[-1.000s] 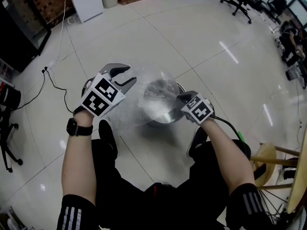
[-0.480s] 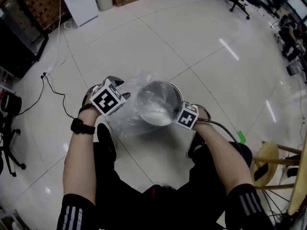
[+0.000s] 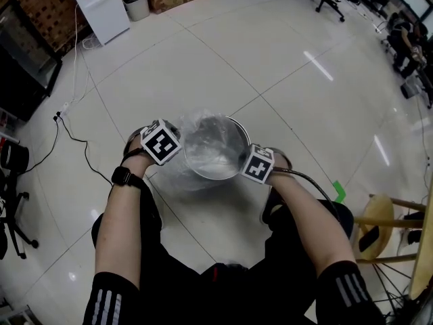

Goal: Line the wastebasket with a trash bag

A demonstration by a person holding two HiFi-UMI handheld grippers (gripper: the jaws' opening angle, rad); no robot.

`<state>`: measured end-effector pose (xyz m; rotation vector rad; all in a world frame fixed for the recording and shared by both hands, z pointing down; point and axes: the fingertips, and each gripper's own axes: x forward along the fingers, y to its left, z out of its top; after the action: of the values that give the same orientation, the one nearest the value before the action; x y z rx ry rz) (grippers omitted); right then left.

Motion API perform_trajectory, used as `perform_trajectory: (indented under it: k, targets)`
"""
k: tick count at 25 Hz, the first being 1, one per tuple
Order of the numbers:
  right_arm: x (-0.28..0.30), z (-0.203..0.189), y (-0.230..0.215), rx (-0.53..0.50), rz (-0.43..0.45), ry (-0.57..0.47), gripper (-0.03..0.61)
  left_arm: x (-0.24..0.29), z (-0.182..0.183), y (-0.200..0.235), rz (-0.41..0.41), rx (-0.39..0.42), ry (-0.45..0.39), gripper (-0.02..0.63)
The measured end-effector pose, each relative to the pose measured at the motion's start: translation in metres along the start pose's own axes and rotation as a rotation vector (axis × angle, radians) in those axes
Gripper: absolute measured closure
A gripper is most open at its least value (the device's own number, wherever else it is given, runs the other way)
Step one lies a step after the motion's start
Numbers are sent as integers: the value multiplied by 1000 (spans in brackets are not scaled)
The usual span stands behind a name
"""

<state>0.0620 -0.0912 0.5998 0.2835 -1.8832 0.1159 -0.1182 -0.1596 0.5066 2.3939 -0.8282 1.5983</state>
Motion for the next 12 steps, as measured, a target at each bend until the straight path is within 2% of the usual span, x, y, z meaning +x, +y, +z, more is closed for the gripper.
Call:
perform_trajectory:
  k: [4, 8, 12]
  targets:
    - [-6, 12, 3, 2, 39, -38, 563, -6, 21, -7, 7, 46, -25, 620]
    - [-17, 29, 7, 10, 92, -81, 467, -25, 49, -10, 21, 93, -91, 620]
    - [-38, 51, 10, -37, 116, -128, 463, -38, 69, -19, 12, 128, -151, 620]
